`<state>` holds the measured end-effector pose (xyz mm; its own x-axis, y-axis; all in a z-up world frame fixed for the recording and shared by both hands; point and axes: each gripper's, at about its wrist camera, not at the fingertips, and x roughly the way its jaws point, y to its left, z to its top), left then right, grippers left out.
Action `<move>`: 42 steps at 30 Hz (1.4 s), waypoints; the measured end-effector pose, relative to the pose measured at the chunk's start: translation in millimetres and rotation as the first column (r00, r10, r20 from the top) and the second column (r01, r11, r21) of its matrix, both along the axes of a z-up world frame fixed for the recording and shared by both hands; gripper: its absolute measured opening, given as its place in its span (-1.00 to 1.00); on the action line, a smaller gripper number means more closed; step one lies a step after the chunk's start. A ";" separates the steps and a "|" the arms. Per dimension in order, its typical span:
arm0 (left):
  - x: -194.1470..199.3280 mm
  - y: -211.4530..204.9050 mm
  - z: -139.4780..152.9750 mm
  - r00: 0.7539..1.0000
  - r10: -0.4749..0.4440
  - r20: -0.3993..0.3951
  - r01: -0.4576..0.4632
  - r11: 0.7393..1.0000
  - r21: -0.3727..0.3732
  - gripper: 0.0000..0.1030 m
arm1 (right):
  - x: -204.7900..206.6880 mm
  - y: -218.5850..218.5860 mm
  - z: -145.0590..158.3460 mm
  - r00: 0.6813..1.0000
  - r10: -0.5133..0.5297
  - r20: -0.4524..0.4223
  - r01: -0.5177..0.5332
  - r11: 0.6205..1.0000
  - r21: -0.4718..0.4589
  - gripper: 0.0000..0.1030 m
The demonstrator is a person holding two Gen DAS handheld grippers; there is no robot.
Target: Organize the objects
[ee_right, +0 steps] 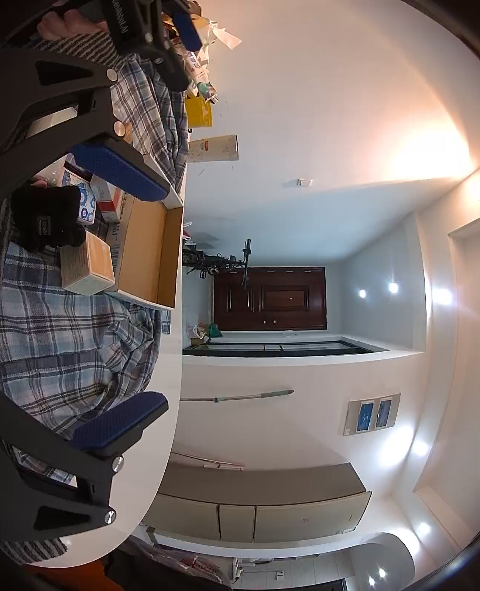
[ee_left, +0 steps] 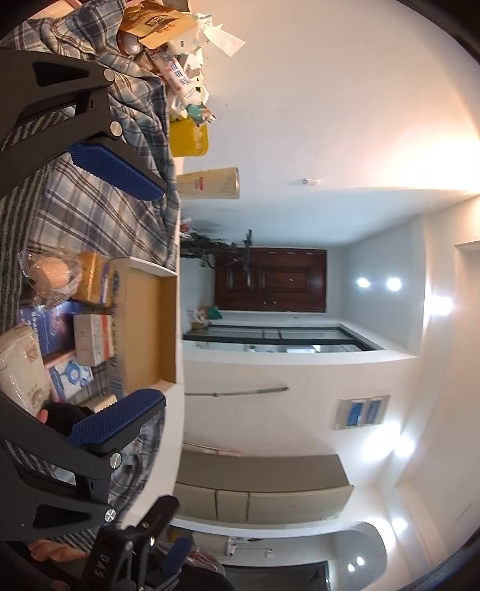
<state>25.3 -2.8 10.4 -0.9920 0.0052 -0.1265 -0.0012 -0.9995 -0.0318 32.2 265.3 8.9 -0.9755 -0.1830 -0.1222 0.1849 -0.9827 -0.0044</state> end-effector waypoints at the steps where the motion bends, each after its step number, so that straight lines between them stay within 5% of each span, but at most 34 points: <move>1: 1.3 -0.1 0.4 1.000 -0.004 -0.010 0.004 1.000 0.003 1.00 | 1.0 -0.2 0.4 1.000 -0.001 -0.002 0.001 1.000 0.001 1.00; 8: 2.1 -3.5 2.4 1.000 0.001 -0.020 0.000 1.000 0.026 1.00 | 0.9 -0.1 1.4 1.000 -0.007 -0.005 0.007 1.000 -0.001 1.00; 14: 16.3 -5.2 5.4 0.994 0.008 -0.111 -0.003 0.999 0.038 1.00 | 0.4 1.6 -0.6 1.000 -0.019 -0.009 0.019 1.000 -0.010 1.00; 22: 22.1 5.6 6.5 0.991 -0.015 -0.136 0.013 1.000 -0.013 1.00 | 2.0 -8.1 -2.5 0.999 -0.043 -0.020 0.044 0.998 0.051 1.00; 42: 6.4 6.5 4.7 0.998 -0.043 -0.047 0.043 0.999 -0.006 1.00 | 2.1 -5.0 -2.2 0.999 -0.045 -0.023 0.045 0.999 0.027 1.00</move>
